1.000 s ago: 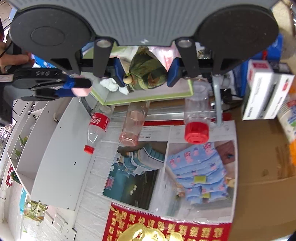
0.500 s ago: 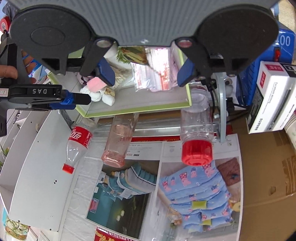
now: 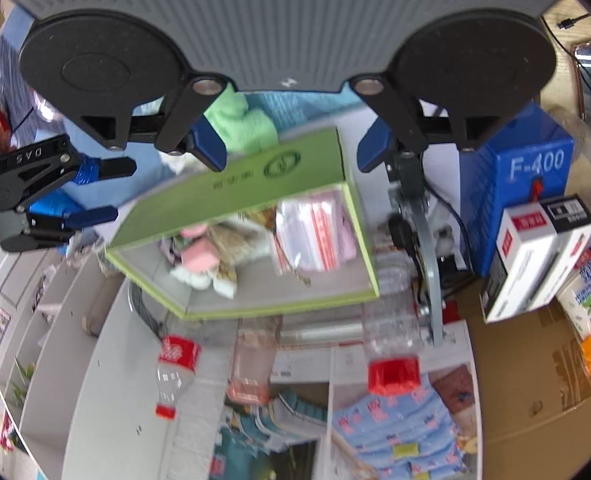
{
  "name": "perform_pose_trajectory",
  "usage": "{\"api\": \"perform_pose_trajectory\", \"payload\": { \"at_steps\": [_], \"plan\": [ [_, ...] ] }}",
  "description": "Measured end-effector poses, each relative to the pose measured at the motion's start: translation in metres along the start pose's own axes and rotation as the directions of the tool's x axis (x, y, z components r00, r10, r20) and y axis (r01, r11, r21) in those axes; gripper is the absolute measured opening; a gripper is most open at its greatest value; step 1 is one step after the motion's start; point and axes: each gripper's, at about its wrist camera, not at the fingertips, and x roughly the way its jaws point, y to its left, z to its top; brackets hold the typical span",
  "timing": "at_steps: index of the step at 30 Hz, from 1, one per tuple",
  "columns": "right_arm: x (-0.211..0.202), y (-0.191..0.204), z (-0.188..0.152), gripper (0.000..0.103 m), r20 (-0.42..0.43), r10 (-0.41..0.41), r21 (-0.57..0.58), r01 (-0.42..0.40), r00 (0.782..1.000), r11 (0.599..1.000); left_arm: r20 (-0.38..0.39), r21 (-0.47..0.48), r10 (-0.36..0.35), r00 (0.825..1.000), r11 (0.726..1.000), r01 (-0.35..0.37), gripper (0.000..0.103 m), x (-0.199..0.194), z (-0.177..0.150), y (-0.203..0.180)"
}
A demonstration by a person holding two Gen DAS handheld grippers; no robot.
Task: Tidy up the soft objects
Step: 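Move left gripper to green towel while right gripper moves to white sock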
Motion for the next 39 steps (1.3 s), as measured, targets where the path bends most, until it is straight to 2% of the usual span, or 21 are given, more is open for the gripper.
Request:
{"api": "perform_pose_trajectory", "payload": {
  "at_steps": [3, 5, 7, 12, 15, 19, 29, 34, 37, 38, 39],
  "plan": [
    [0.003, 0.004, -0.012, 0.060, -0.050, -0.011, -0.024, 0.010, 0.999, 1.000, -0.094, 0.031, -0.050, 0.994, 0.998, 0.054, 0.078, 0.010, -0.006, -0.006],
    [0.006, 0.005, -0.015, 0.060, -0.078, -0.015, -0.043, 0.012, 0.997, 0.999, -0.159, 0.032, -0.115, 0.981, 0.992, 0.121, 0.079, 0.021, -0.005, -0.009],
    [0.008, 0.005, -0.017, 0.061, -0.092, -0.011, -0.051, 0.007, 0.996, 0.999, -0.214, 0.037, -0.125, 0.969, 0.990, 0.136, 0.079, 0.034, 0.000, -0.014],
    [0.016, -0.001, -0.017, 0.061, -0.125, 0.003, -0.046, -0.009, 0.992, 0.999, -0.352, 0.081, -0.175, 0.919, 0.973, 0.216, 0.079, 0.073, 0.008, -0.028],
    [0.021, -0.003, -0.019, 0.062, -0.135, -0.003, -0.057, -0.004, 0.991, 0.998, -0.397, 0.081, -0.208, 0.894, 0.962, 0.260, 0.079, 0.090, 0.009, -0.031],
    [0.027, -0.007, -0.021, 0.062, -0.149, 0.004, -0.058, -0.012, 0.989, 0.998, -0.425, 0.119, -0.201, 0.883, 0.954, 0.274, 0.079, 0.105, 0.006, -0.039],
    [0.042, -0.001, -0.017, 0.063, -0.188, 0.011, -0.095, -0.030, 0.982, 0.995, -0.405, 0.125, -0.173, 0.898, 0.962, 0.242, 0.082, 0.102, 0.007, -0.029],
    [0.042, 0.007, -0.013, 0.064, -0.193, 0.012, -0.104, -0.032, 0.981, 0.994, -0.393, 0.090, -0.172, 0.903, 0.970, 0.225, 0.084, 0.097, 0.003, -0.016],
    [0.040, 0.017, -0.010, 0.064, -0.197, 0.010, -0.125, -0.035, 0.980, 0.992, -0.379, 0.063, -0.162, 0.911, 0.978, 0.200, 0.090, 0.093, -0.001, -0.003],
    [0.039, 0.020, -0.010, 0.064, -0.198, 0.011, -0.130, -0.038, 0.980, 0.991, -0.366, 0.065, -0.132, 0.921, 0.984, 0.166, 0.099, 0.091, -0.002, 0.003],
    [0.038, 0.023, -0.009, 0.064, -0.200, 0.012, -0.133, -0.040, 0.980, 0.990, -0.356, 0.063, -0.105, 0.929, 0.989, 0.136, 0.099, 0.089, -0.005, 0.010]
  ]
}}
